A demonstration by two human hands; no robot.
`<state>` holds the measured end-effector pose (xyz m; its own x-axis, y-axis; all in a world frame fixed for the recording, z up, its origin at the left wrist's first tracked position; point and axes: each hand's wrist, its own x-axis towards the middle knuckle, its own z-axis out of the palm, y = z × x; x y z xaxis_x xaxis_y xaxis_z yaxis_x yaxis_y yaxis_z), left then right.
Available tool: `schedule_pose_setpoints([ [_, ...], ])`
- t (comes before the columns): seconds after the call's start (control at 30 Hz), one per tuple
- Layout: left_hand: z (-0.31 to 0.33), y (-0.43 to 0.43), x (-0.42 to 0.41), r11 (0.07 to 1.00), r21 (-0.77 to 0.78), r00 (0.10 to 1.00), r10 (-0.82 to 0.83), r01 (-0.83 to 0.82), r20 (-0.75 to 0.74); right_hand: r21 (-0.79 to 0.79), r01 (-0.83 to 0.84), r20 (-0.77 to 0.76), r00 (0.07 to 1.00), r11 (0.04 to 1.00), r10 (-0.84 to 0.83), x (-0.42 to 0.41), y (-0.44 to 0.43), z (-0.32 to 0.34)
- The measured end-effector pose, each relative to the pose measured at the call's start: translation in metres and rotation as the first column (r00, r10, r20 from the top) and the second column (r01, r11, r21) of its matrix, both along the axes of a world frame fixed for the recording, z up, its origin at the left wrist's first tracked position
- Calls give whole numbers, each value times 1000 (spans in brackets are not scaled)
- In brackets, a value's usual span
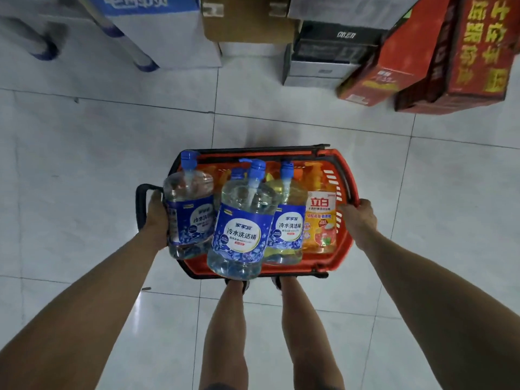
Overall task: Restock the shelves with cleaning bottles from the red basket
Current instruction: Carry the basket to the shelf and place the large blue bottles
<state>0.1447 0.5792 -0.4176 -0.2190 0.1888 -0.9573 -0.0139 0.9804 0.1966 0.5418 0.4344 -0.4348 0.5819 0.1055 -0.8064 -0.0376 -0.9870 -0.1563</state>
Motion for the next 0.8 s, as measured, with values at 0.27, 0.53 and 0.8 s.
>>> schedule_pose_setpoints([
  [0.27, -50, -6, -40, 996, 58, 991, -64, 71, -116, -123, -135, 190, 969, 983, 157, 2, 3, -25],
  [0.53, -45, -5, -39, 993, 17, 993, -115, 116, -30, -178, -383, 121, 906, 907, 406, 15, -10, -19],
  [0.8, 37, -33, -18, 985, 29, 984, -171, 173, -44, -158, -439, 92, 885, 884, 456, 18, -43, 56],
])
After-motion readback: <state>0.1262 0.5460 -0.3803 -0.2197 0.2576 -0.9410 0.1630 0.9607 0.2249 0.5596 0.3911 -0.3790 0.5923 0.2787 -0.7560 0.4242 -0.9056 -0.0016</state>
